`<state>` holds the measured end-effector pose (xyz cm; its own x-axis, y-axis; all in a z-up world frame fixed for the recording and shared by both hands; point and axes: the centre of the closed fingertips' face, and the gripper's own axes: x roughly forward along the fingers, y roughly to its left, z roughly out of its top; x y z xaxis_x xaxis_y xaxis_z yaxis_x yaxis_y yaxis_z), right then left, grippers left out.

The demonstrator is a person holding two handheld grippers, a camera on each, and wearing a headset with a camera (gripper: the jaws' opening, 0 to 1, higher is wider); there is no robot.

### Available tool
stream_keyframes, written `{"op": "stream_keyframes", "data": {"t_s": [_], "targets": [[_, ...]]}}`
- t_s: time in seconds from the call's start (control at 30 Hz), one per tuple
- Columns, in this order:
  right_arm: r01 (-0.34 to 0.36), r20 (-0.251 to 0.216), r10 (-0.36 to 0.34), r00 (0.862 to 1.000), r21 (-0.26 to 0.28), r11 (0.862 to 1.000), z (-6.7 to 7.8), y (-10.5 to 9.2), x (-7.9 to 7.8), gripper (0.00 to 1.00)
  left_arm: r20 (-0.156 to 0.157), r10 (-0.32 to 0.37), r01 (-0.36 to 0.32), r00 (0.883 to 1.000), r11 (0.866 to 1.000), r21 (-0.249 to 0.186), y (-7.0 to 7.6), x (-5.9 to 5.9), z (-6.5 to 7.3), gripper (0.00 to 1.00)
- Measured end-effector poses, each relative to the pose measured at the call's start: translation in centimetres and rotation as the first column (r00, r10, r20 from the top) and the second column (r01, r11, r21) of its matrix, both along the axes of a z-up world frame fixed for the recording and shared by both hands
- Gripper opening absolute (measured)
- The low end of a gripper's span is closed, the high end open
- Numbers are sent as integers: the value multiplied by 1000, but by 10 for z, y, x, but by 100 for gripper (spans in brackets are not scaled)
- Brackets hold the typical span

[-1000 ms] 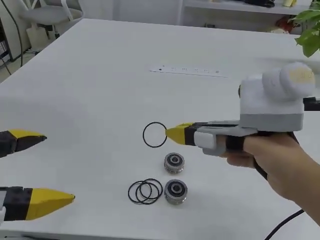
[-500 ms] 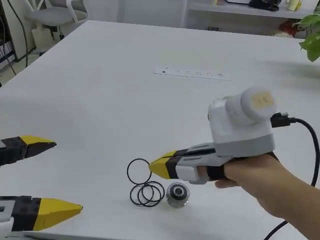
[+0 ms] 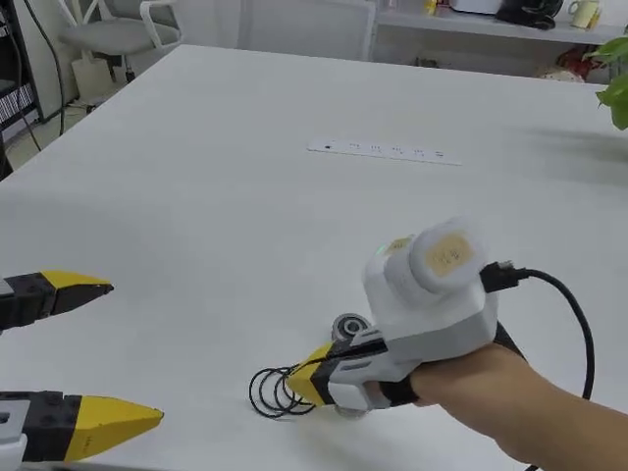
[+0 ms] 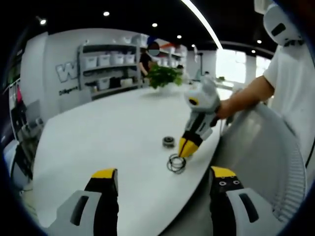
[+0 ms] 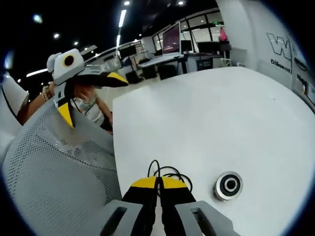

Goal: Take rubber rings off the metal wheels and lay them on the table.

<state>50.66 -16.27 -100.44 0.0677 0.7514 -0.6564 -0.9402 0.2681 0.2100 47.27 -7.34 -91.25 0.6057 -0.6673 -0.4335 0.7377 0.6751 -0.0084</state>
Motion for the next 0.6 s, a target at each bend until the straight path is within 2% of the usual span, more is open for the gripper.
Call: {"op": "stream_keyframes", "data": {"t_s": [0.13, 0.27, 0.4, 0.53, 0.6], "targets": [[-20, 14, 21, 1000, -38, 999, -8, -2, -1, 0, 3, 1, -1, 1000, 1000, -3, 0, 1, 1, 76], [-13, 28, 14, 1000, -39, 999, -7, -4, 2, 4, 4, -2, 2, 1000, 1000, -4, 2, 1, 1, 76], [10, 49, -8, 999, -31, 999, -2, -6, 10, 10, 7, 2, -2, 1000, 1000, -2, 3, 2, 2, 76], [29, 34, -28, 999, -12, 1000, 7, -9, 13, 17, 12, 0, 0, 1000, 1000, -4, 3, 3, 4, 76], [19, 46, -19, 999, -4, 1000, 14, -9, 12, 22, 12, -2, 2, 1000, 1000, -4, 3, 3, 3, 76]]}}
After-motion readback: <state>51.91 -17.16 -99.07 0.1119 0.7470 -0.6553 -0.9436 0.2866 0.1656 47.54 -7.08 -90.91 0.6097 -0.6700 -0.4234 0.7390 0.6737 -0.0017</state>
